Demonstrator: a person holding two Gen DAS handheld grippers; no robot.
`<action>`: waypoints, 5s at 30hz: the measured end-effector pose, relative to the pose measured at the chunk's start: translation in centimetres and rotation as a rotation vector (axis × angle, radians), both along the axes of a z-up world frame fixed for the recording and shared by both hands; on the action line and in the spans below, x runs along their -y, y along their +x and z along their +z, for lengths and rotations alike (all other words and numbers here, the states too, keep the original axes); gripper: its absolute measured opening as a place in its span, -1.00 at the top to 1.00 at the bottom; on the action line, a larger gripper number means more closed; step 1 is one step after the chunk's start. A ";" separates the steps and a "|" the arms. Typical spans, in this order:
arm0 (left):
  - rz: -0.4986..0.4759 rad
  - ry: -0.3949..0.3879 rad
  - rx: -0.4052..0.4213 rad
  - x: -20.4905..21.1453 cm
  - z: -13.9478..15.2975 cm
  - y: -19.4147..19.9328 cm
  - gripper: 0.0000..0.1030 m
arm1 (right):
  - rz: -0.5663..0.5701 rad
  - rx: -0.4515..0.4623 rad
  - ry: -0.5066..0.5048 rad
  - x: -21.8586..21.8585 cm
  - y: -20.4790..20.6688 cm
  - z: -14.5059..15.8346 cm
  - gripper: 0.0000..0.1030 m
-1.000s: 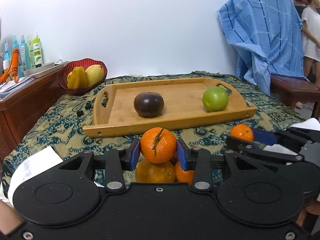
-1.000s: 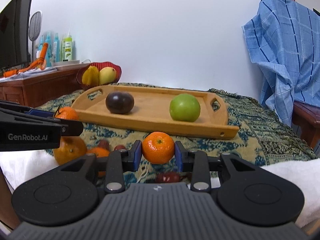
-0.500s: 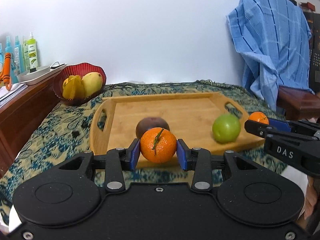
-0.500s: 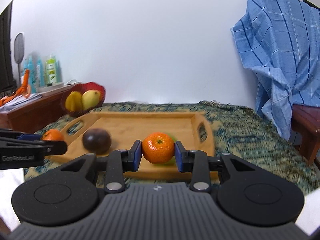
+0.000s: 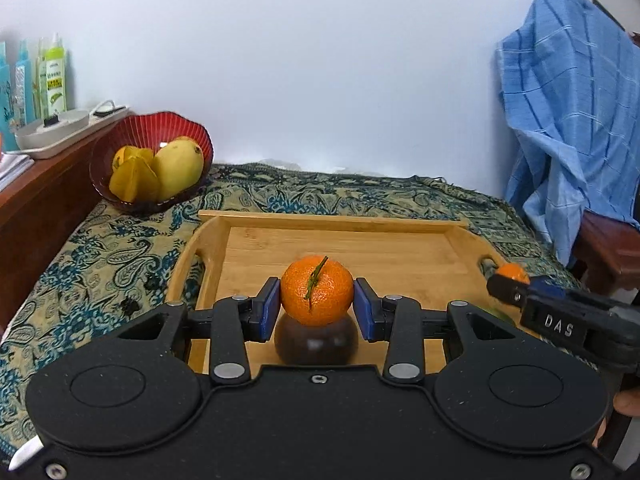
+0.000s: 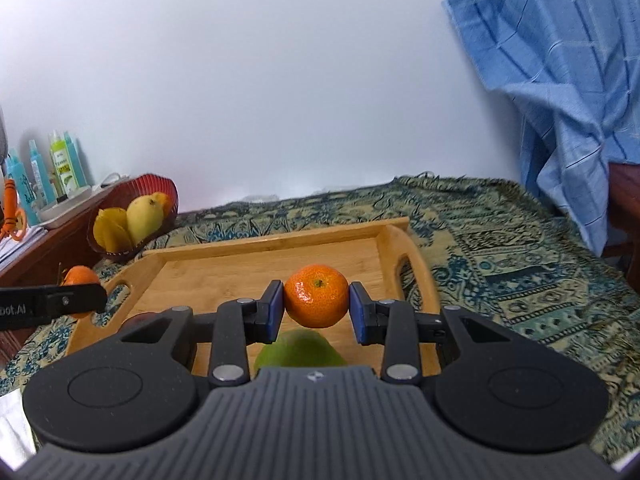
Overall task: Organize fruits
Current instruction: 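Carry the mandarin in the left tool onto the bamboo tray, then open the left tool to release the mandarin on the tray and withdraw, then lower the left tool to the large orange while the right tool approaches a red date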
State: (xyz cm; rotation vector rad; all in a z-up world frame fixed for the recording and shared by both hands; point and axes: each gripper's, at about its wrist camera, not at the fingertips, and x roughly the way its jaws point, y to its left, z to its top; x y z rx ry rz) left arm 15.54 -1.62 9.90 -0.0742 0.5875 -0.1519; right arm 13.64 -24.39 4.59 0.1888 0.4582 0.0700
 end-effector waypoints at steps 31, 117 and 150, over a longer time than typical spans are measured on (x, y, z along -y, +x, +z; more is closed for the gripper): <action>0.040 0.063 -0.283 2.3 -5.2 11.9 0.28 | 0.096 -0.303 0.013 0.2 9.6 -2.5 0.24; -0.091 0.064 0.048 -0.4 -6.0 -13.3 -0.90 | 0.035 0.064 -0.180 -2.2 -12.3 -3.4 -0.73; -0.076 0.118 0.031 -1.0 -8.4 -18.3 0.01 | 0.099 0.068 -0.320 -7.8 -17.8 -7.0 -0.25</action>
